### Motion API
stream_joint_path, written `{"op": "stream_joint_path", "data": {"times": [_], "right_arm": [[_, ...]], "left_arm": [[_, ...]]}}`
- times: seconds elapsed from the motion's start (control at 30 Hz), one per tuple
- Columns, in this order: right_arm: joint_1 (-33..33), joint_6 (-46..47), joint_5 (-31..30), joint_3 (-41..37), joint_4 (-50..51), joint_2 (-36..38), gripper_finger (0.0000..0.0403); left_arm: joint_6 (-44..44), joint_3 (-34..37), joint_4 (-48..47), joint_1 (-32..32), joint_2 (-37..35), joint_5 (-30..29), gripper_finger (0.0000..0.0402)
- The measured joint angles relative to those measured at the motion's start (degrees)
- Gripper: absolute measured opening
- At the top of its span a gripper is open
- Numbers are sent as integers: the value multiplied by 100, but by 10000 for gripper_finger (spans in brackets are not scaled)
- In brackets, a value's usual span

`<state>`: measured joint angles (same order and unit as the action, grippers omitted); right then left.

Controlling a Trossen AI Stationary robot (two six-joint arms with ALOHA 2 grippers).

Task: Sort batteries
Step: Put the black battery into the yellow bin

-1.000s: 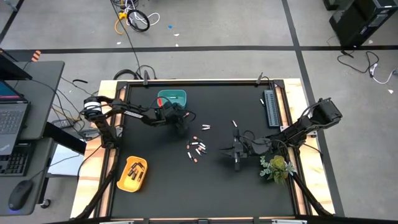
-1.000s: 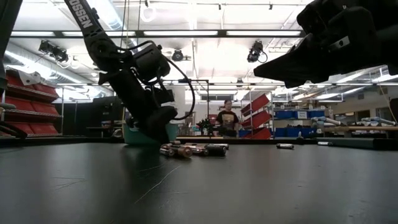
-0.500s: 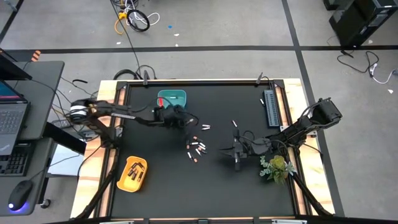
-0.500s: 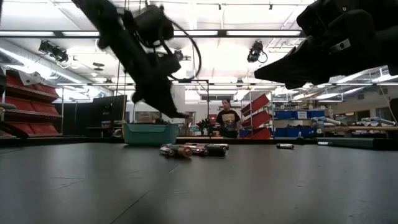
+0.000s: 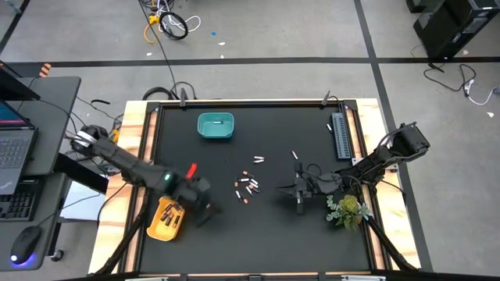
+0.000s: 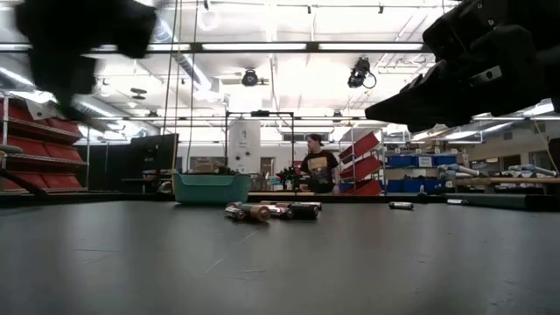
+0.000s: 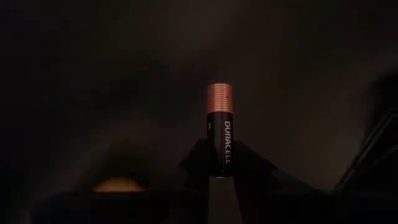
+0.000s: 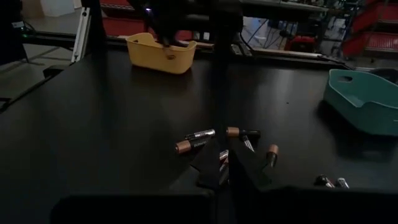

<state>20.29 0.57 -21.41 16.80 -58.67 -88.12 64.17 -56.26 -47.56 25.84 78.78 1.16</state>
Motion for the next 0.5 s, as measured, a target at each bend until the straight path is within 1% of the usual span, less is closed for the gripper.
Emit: {"op": "stream_joint_path", "data": {"times": [0.13,0.27,0.33,0.5], "right_arm": [[17,69,0,0,2,0,22],[85,82,-1,0,5,0,20],[113,83,-4,0,5,0,18],[146,140,-6,0,3,0,18]], "left_arm": [[1214,1,-362,887,-120,-87,55],[2209,1,-379,1529,-341,-606,55],[2667,-2,-465,1804,-441,-771,55],[3934,-4,-1437,2450,-484,-728,55]]}}
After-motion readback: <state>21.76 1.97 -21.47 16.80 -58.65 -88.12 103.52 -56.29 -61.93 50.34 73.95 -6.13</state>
